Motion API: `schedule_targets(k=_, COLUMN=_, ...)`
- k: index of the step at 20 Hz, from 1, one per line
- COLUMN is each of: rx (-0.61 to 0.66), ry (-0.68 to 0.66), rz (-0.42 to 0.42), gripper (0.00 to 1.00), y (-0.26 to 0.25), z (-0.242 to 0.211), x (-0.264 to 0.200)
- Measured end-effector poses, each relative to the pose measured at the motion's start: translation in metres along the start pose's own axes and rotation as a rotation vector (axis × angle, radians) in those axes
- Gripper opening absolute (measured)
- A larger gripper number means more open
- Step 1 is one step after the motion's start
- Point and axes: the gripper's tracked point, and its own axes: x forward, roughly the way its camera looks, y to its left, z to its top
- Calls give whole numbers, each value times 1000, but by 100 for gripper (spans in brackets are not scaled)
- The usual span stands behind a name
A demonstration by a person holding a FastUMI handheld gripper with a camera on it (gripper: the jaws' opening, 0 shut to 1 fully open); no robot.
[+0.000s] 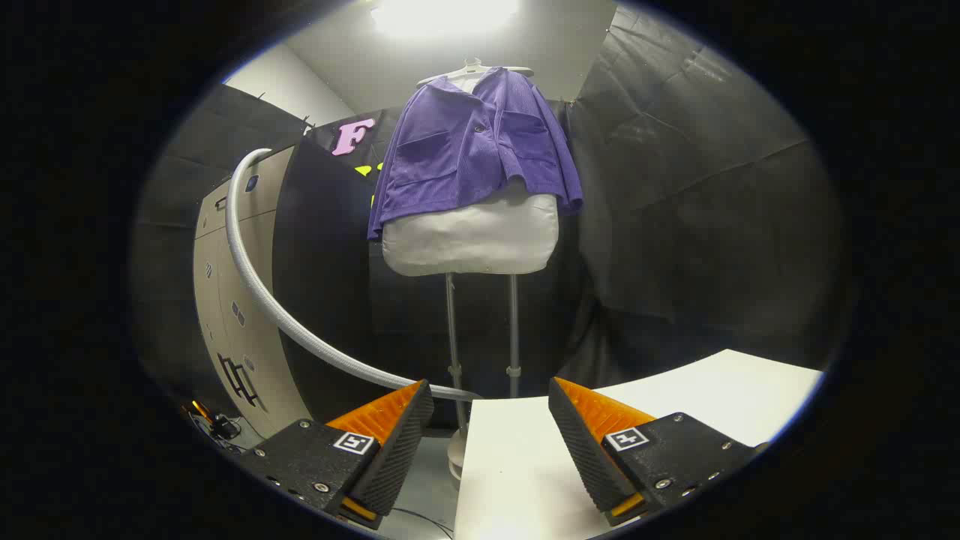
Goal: Iron the clothes twice with a garment steamer, once on the left side and once on the right side.
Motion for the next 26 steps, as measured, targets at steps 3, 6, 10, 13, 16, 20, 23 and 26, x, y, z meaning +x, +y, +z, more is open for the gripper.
schedule_targets(k=3, rx=0, ry=0, rz=0, gripper=96, y=0, z=0, x=0)
schedule_targets(k=6, rx=0, ry=0, rz=0, gripper=96, y=0, z=0, x=0)
schedule_targets(k=10, rx=4, ry=4, rz=-1, gripper=96, y=0, z=-1, x=0)
schedule_targets(k=13, rx=5, ry=-8, rz=-1, gripper=96, y=1, z=2, x=0)
schedule_targets(k=16, rx=3, ry=-1, rz=-6, gripper=96, y=-2, z=0, x=5)
schedule_targets(k=20, rx=33, ry=110, rz=16, gripper=95, y=4, z=-15, x=63)
schedule_targets(k=23, rx=-34, ry=86, rz=37, gripper=95, y=15, z=21, x=103)
schedule_targets(k=26, rx=-102, ry=96, rz=-29, gripper=96, y=20, z=83, x=91)
